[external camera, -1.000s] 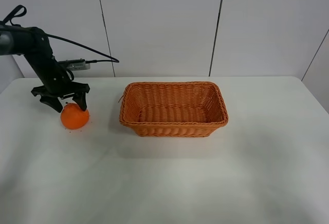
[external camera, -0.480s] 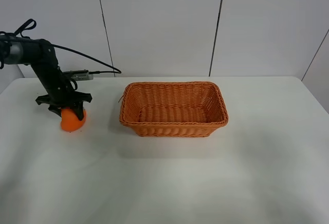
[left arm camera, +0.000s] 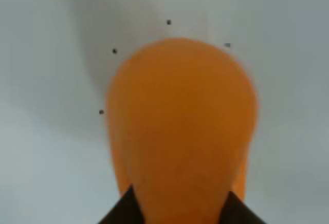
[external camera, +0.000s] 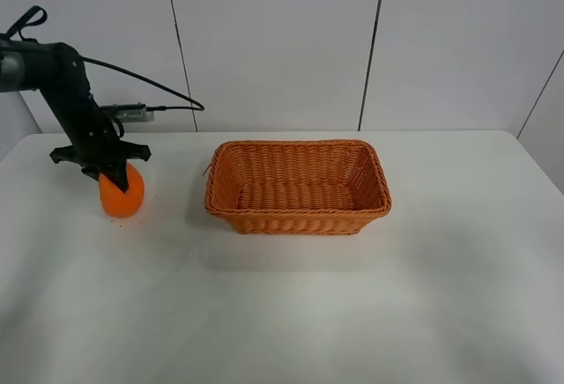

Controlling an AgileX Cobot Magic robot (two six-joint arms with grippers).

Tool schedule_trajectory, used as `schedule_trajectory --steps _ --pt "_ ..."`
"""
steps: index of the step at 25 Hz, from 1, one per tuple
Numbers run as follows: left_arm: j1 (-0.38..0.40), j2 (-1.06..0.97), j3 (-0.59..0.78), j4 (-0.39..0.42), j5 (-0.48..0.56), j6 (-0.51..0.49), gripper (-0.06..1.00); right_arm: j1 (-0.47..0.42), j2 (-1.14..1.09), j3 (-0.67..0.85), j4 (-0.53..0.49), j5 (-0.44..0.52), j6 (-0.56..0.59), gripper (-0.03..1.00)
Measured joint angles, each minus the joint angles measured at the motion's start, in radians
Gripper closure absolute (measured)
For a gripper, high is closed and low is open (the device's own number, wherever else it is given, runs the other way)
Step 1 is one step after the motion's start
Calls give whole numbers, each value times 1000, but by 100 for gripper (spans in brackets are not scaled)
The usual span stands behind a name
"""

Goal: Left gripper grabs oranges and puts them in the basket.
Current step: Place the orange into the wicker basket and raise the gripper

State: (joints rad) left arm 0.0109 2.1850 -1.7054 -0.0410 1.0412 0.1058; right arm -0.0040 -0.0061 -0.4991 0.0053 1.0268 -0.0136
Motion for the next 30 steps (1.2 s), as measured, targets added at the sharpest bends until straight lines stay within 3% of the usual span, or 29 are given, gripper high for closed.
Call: schedule_trajectory --steps 8,12,22,30 --pt "0 -118 -157 -3 134 -31 72 0 0 0 0 0 0 27" --pt "-38 -120 -218 -3 147 -43 72 0 0 0 0 0 0 27" --pt "-319 -113 -323 -7 146 -58 72 0 0 0 0 0 0 27" --pt "-488 -15 -357 -8 92 -71 72 0 0 0 0 0 0 27"
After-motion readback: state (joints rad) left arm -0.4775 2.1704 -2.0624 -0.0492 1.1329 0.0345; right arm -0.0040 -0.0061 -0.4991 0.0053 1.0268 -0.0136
